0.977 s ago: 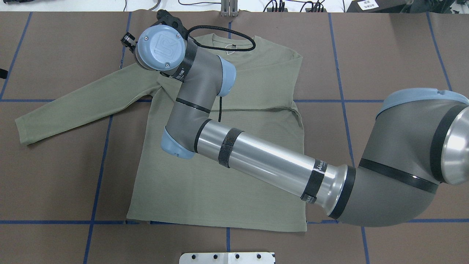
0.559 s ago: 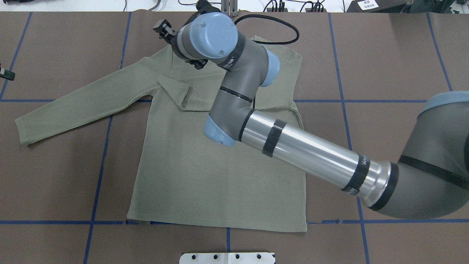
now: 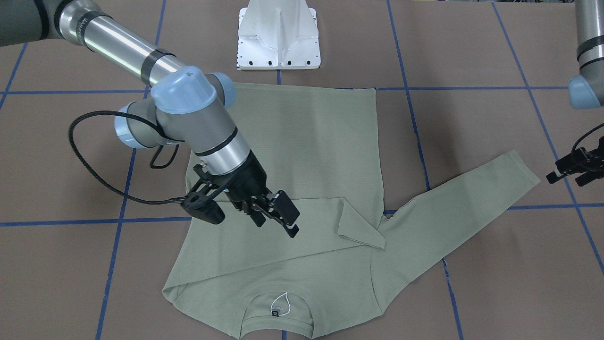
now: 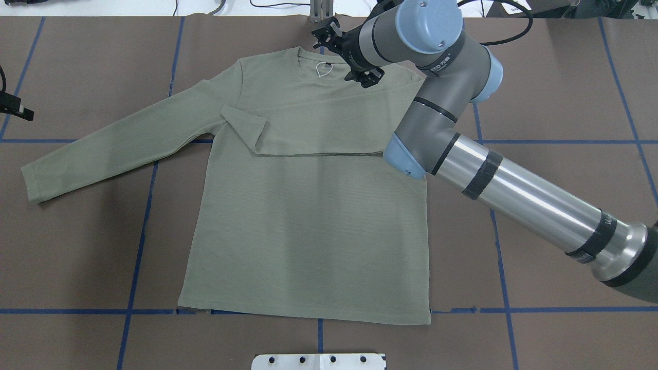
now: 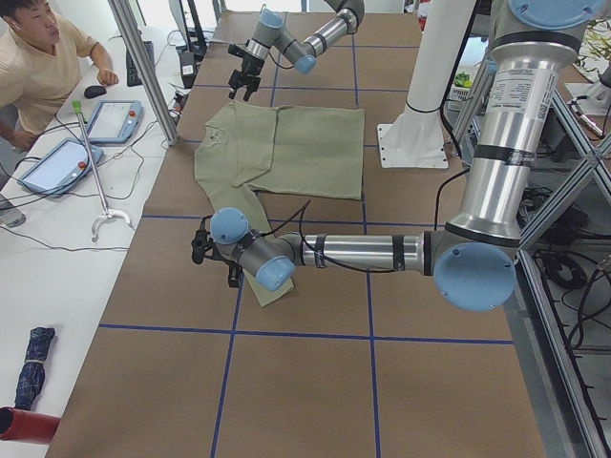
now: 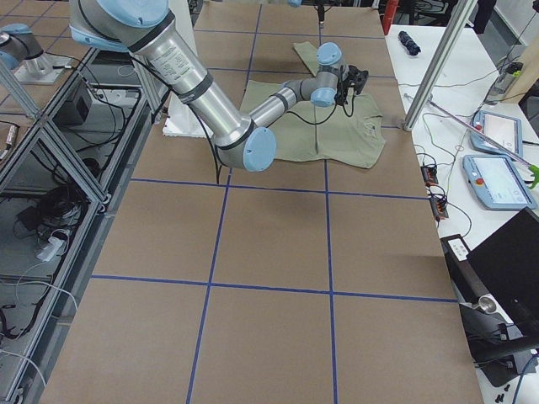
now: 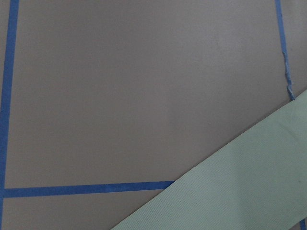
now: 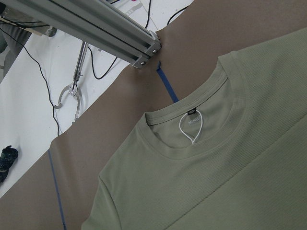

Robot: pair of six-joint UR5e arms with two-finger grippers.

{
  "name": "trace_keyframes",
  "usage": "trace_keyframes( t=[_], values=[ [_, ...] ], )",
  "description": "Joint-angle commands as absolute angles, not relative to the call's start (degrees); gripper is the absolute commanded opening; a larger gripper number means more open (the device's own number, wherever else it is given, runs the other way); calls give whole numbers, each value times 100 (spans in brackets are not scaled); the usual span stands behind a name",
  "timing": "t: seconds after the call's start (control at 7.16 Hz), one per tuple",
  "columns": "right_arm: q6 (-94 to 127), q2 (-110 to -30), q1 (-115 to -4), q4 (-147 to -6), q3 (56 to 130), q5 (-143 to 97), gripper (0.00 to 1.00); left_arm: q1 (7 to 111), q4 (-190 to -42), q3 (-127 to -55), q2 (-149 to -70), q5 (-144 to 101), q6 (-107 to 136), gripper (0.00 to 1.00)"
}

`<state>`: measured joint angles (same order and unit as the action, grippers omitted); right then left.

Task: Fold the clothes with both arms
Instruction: 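Lay the sleeve down, open the right gripper and withdraw it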

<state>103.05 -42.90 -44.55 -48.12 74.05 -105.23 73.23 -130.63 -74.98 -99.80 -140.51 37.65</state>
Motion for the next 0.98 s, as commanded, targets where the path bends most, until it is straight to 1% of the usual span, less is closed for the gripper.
trace_keyframes(
  t=[0.0,0.14,0.42,0.56,0.84],
  values=[
    [10230,-4596,-4491,-4781,7541,-10582,100,6980,-13279,-7156,-9949,-13870,3762,95],
    [10222,-4858,-4543,-4825,7785,-10591,100,6935,-13280,-7120,-9949,-13834,3753,93],
    [9978,-5788,-5007,-4825,8487,-11088,100,6882,-13289,-7040,-9861,-13546,3753,90],
    [9593,-6105,-5279,-4825,8664,-11466,100,6821,-13298,-6883,-9861,-13544,3736,89],
    [9422,-6275,-5414,-4825,8754,-11628,100,6715,-13298,-6855,-9861,-13544,3735,85]
  ],
)
